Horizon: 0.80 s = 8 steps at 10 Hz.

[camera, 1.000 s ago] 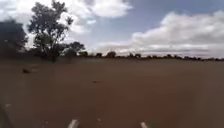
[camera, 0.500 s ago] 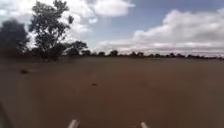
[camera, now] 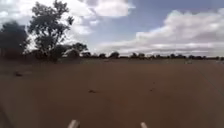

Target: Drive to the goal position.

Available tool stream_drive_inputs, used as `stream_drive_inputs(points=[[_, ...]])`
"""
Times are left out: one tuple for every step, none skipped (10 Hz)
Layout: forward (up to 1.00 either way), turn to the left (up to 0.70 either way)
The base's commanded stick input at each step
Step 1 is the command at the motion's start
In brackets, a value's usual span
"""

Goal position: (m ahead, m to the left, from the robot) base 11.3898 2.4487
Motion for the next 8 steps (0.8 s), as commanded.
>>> stream_drive_inputs(points=[[0.7, 0.0], [0.7, 0.0], [0.7, 0.0], [0.7, 0.0], [0.7, 0.0], [0.7, 0.0], [0.7, 0.0], [0.7, 0.0]])
